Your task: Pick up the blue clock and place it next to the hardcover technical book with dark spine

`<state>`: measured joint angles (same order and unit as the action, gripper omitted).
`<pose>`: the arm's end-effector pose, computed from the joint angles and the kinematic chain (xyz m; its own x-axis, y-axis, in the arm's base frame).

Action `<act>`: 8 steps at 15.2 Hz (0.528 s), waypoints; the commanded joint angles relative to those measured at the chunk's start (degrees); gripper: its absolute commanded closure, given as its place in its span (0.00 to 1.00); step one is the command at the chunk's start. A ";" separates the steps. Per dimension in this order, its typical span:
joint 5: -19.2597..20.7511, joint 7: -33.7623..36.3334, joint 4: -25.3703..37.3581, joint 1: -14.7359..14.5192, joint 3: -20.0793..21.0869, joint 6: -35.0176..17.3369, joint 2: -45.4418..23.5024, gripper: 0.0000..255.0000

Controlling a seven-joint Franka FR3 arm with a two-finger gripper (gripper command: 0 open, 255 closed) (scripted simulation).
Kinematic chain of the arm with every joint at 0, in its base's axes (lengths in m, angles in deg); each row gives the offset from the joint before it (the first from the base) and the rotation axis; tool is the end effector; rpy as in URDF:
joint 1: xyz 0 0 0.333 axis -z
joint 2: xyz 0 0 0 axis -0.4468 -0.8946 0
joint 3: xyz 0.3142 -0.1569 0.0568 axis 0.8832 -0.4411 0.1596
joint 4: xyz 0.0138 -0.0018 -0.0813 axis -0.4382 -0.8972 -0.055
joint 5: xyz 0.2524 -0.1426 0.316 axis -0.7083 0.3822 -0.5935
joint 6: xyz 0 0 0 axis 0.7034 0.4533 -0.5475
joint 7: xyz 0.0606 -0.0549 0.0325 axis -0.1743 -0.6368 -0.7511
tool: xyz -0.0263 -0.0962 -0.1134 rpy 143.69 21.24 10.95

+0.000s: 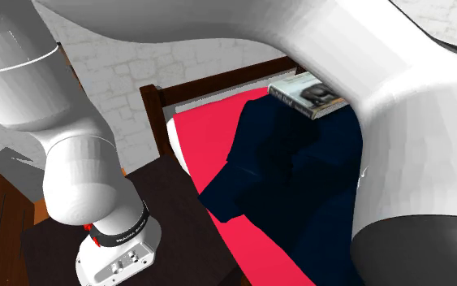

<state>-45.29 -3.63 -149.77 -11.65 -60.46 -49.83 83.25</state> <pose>0.1689 -0.5382 0.3916 0.9999 -0.0081 0.0109 -0.0080 -0.9999 -0.0101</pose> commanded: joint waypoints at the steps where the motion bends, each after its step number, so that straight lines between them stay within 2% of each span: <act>1: -1.36 -1.15 -0.53 0.05 -0.35 -1.34 -1.38 1.00; 8: -6.41 -4.87 -3.18 0.62 -0.46 -6.43 -6.15 1.00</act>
<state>-51.08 -7.95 -152.41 -11.17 -60.91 -55.43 77.63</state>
